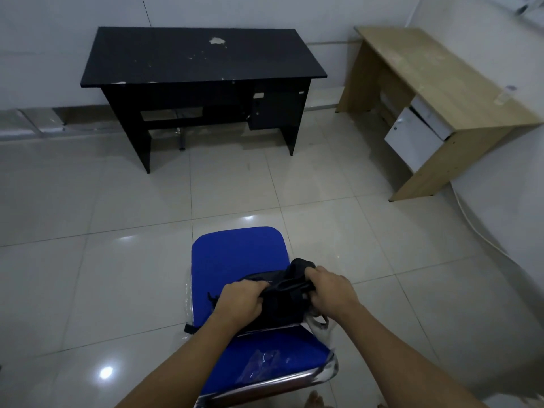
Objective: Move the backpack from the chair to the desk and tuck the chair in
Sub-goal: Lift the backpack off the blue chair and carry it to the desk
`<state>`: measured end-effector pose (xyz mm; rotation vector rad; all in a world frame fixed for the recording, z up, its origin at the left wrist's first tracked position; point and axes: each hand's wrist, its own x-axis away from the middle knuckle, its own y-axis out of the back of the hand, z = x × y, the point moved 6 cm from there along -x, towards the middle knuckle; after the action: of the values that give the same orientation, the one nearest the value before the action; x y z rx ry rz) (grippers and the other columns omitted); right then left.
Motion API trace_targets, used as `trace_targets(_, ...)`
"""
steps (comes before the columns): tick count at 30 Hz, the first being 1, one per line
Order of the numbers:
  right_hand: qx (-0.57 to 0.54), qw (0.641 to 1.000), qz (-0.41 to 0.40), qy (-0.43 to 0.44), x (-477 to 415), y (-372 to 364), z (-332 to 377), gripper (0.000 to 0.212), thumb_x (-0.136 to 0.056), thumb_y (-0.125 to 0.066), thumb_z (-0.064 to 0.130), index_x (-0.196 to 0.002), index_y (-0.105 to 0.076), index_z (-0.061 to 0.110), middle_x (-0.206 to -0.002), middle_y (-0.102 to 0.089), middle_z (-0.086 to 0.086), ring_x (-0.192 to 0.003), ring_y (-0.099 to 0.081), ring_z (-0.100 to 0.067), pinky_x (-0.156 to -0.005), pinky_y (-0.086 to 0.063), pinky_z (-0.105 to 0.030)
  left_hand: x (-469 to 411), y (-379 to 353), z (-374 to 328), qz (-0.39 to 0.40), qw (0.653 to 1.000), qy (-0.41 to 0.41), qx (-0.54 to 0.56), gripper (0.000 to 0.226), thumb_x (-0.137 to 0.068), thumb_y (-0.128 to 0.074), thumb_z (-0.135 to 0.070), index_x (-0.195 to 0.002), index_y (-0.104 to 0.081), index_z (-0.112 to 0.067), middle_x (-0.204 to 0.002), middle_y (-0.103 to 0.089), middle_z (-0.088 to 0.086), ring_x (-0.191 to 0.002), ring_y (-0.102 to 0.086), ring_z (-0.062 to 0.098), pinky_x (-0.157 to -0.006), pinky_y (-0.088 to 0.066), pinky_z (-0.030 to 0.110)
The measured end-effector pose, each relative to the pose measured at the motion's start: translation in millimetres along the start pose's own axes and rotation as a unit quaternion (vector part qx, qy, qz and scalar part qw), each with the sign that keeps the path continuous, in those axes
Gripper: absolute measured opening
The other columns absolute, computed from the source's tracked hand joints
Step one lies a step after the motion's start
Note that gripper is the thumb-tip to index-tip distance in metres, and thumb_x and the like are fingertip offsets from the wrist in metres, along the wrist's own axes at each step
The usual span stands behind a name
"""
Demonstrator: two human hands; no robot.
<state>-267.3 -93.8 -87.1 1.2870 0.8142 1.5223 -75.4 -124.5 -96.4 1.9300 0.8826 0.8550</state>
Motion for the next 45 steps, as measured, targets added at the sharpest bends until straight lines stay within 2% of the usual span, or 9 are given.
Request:
trace_targets(7,-0.061,0.996,-0.072,-0.009,-17.9,53.4,-12.5,0.023,-0.079,-0.060,0.028,-0.084,-0.037,0.030,-0.084,-0.048,0.010,-0.070,-0.057,-0.025,-0.068,-0.035,-0.034,-24.1,55.6,-25.0,-0.078,0.996,-0.002,0.032,0.036,-0.087,-0.049,-0.018,-0.113,-0.065,-0.037,-0.087,-0.071,-0.010,-0.074,-0.062,0.014,-0.058,-0.038,0.027)
trace_targets(12,-0.120,0.983,-0.141,0.009,-38.6,104.5,-31.1,0.021,-0.073,-0.057,0.020,-0.078,-0.039,0.030,-0.078,-0.049,0.010,-0.063,-0.052,-0.025,-0.060,-0.032,-0.032,-55.9,93.1,-53.0,-0.117,0.990,0.003,0.074,0.042,-0.082,-0.052,-0.012,-0.110,-0.068,-0.038,-0.089,-0.072,-0.010,-0.081,-0.064,0.016,-0.068,-0.050,0.032)
trace_targets(17,-0.166,0.971,-0.168,0.047,-73.9,158.0,-72.0,0.020,-0.073,-0.058,0.023,-0.080,-0.040,0.030,-0.080,-0.053,0.008,-0.068,-0.055,-0.022,-0.062,-0.045,-0.037,-105.4,126.4,-90.8,-0.183,0.980,0.014,0.079,0.049,-0.076,-0.053,-0.013,-0.112,-0.066,-0.044,-0.095,-0.074,-0.013,-0.088,-0.064,0.014,-0.069,-0.048,0.028)
trace_targets(26,-0.187,0.955,-0.160,0.164,-159.0,269.7,-161.0,0.031,-0.078,-0.064,0.017,-0.077,-0.037,0.033,-0.079,-0.052,0.009,-0.068,-0.051,-0.011,-0.057,-0.040,-0.031,-215.9,177.3,-171.7,-0.247,0.958,0.101,0.108,0.054,-0.074,-0.053,-0.014,-0.112,-0.062,-0.052,-0.096,-0.074,-0.016,-0.089,-0.066,0.013,-0.071,-0.049,0.027)
trace_targets(33,-0.167,0.939,-0.185,0.236,-225.4,373.4,-202.2,0.027,-0.077,-0.064,0.011,-0.080,-0.043,0.028,-0.081,-0.048,0.006,-0.071,-0.052,-0.021,-0.062,-0.047,-0.046,-295.1,225.1,-231.8,-0.323,0.938,0.102,0.070,0.046,-0.078,-0.056,-0.008,-0.113,-0.067,-0.035,-0.091,-0.074,-0.002,-0.086,-0.066,0.025,-0.066,-0.049,0.032)
trace_targets(37,-0.143,0.935,-0.215,0.242,-280.1,424.7,-220.4,0.033,-0.079,-0.061,0.010,-0.076,-0.041,0.036,-0.078,-0.048,0.010,-0.069,-0.051,-0.015,-0.057,-0.043,-0.036,-356.7,259.7,-251.4,-0.336,0.936,0.083,0.059,0.041,-0.079,-0.056,-0.009,-0.111,-0.068,-0.031,-0.091,-0.074,-0.001,-0.086,-0.065,0.025,-0.066,-0.048,0.031)
trace_targets(39,-0.117,0.937,-0.227,0.239,-302.0,443.6,-220.3,0.025,-0.079,-0.060,0.012,-0.079,-0.044,0.032,-0.077,-0.052,0.007,-0.070,-0.054,-0.020,-0.058,-0.045,-0.037,-380.3,276.8,-251.0,-0.340,0.934,0.084,0.076,0.039,-0.079,-0.056,-0.009,-0.107,-0.070,-0.031,-0.089,-0.074,-0.005,-0.084,-0.066,0.020,-0.066,-0.051,0.030)
trace_targets(41,-0.088,0.935,-0.243,0.242,-331.7,466.0,-221.2,0.018,-0.079,-0.058,0.014,-0.081,-0.048,0.028,-0.076,-0.056,0.005,-0.070,-0.057,-0.025,-0.062,-0.047,-0.039,-412.7,297.2,-245.0,-0.349,0.930,0.090,0.079,0.034,-0.079,-0.057,-0.010,-0.100,-0.072,-0.032,-0.081,-0.073,-0.008,-0.077,-0.065,0.015,-0.056,-0.044,0.022)
trace_targets(45,-0.033,0.926,-0.272,0.261,-394.7,507.8,-217.2,0.013,-0.079,-0.056,0.013,-0.084,-0.051,0.023,-0.075,-0.053,0.007,-0.072,-0.058,-0.028,-0.065,-0.040,-0.038,-474.7,340.3,-224.6,-0.362,0.925,0.093,0.071,0.032,-0.078,-0.058,-0.014,-0.096,-0.072,-0.036,-0.070,-0.069,-0.012,-0.068,-0.064,0.014,-0.056,-0.048,0.026)
